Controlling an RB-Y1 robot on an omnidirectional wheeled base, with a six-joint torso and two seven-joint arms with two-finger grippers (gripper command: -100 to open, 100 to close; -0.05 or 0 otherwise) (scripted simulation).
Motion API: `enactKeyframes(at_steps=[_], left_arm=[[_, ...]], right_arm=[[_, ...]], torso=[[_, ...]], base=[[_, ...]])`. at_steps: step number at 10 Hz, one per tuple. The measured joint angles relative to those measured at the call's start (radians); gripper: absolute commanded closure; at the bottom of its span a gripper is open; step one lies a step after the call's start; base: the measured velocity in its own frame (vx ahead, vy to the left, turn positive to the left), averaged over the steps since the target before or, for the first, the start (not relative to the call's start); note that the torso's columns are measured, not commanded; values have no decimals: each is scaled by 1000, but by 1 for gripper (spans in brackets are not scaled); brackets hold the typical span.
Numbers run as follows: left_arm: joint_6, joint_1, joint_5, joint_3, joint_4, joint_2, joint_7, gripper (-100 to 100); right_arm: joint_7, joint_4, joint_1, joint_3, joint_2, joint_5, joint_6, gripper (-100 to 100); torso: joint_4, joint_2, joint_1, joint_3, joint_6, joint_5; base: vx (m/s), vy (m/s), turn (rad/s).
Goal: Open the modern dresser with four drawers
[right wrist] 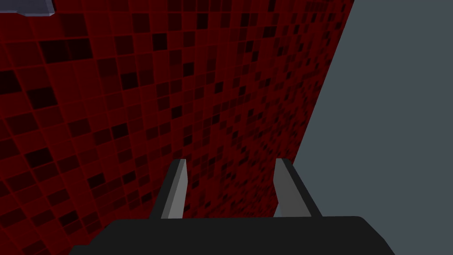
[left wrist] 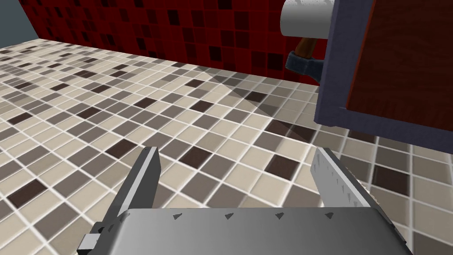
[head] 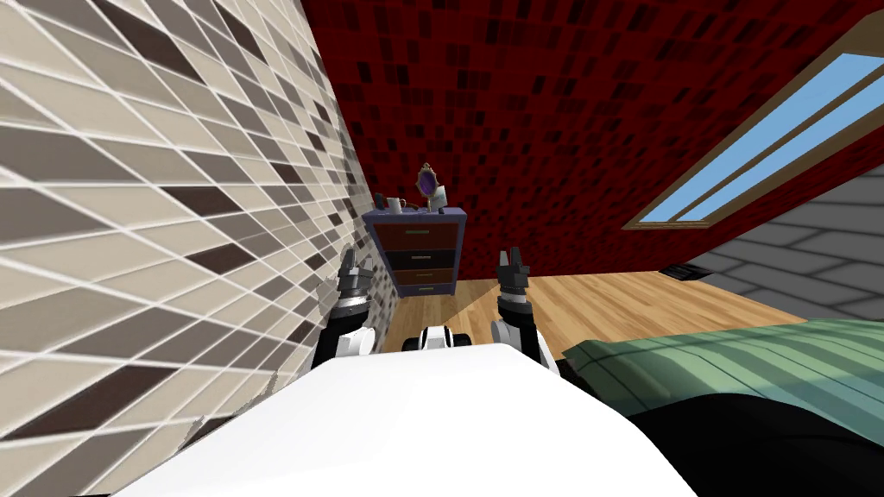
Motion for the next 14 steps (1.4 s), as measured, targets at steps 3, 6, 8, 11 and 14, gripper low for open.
enactKeyframes(at_steps=[3,6,8,11,14], left_arm=[[-20,-12,1,7,54,75,6,-100],[-50,-18,-4,4,123,120,8,-100],[-78,-23,-5,6,180,141,12,-100],[-113,-43,-10,7,279,155,16,-100],[-147,-59,-13,11,373,165,24,-100]], right_arm=[[0,0,0,0,0,0,0,0],[0,0,0,0,0,0,0,0],[0,0,0,0,0,0,0,0],[0,0,0,0,0,0,0,0],[0,0,0,0,0,0,0,0]], torso=[[2,2,0,0,0,0],[2,3,-1,0,0,0],[1,2,0,-1,0,0],[1,2,0,0,0,0],[1,2,-1,-1,0,0]], base=[[61,0,-15],[75,-4,-20],[88,-2,-22],[100,0,-24],[106,2,-20]])
